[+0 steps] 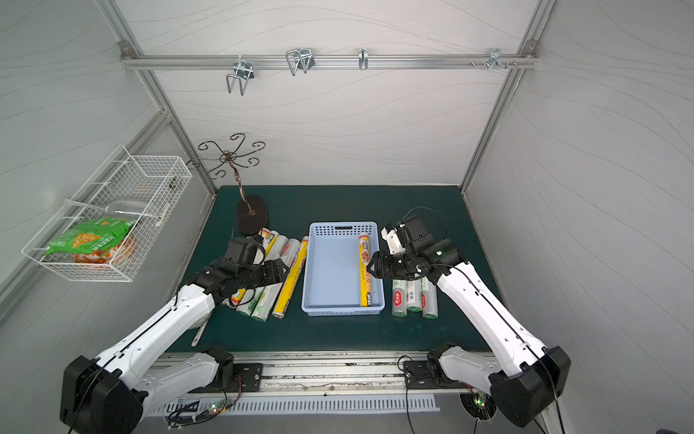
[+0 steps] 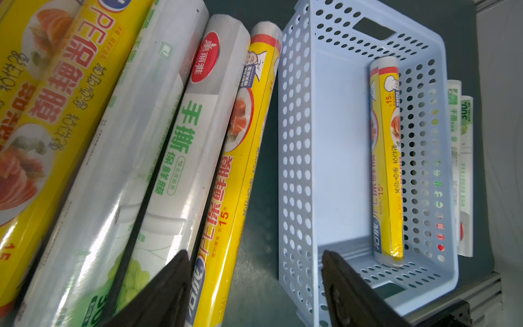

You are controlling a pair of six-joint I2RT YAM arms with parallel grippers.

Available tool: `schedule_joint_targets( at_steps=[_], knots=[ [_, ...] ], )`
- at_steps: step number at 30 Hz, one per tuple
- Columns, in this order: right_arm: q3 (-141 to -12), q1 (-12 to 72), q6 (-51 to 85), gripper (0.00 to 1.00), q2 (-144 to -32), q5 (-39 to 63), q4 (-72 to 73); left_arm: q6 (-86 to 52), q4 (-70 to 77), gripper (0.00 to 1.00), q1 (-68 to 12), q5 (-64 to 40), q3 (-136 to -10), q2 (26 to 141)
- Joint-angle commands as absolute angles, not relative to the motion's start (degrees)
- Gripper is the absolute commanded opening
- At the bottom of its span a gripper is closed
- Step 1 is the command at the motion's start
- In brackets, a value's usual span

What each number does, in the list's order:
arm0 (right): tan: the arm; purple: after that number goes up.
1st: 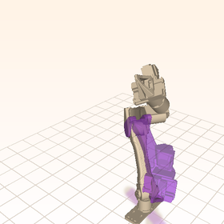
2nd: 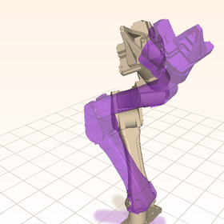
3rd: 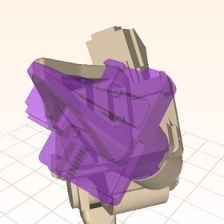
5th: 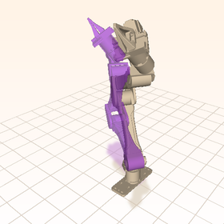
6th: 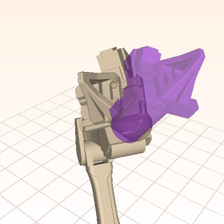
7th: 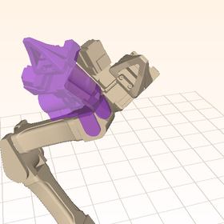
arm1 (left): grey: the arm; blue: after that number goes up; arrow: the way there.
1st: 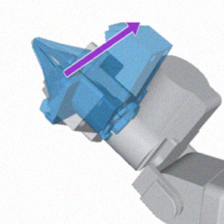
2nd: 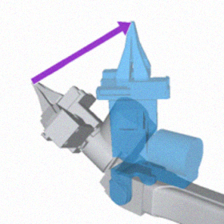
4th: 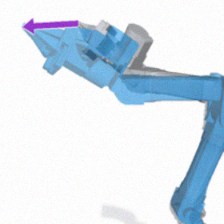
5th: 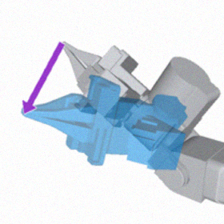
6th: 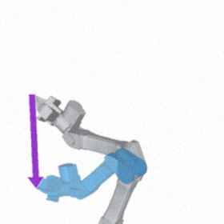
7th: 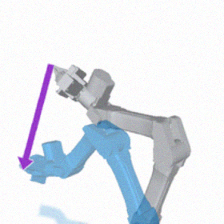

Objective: Put the plastic wrap into the basket
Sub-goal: Place the plastic wrap in the basket, then pick up the plastic wrap from the center of the board.

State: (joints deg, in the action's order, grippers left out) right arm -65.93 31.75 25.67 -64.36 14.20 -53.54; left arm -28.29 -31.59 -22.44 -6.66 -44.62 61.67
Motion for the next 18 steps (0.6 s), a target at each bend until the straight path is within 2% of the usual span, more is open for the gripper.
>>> schedule_joint_targets(
  at_steps=[1,10,18],
  knots=[
    [-63.9,31.5,25.3,0.63,-61.6,16.1,-53.0,-25.1,-30.7,0.75,-24.7,-2.3,-48.4,63.4],
    [-59.2,31.5,25.3,0.63,-57.4,16.3,-53.5,-22.9,-31.8,0.71,-27.0,2.0,-50.2,69.4],
    [-56.6,31.5,25.4,0.63,-56.2,16.5,-53.4,-23.4,-31.0,0.64,-30.9,6.9,-50.8,75.5]
  ],
)
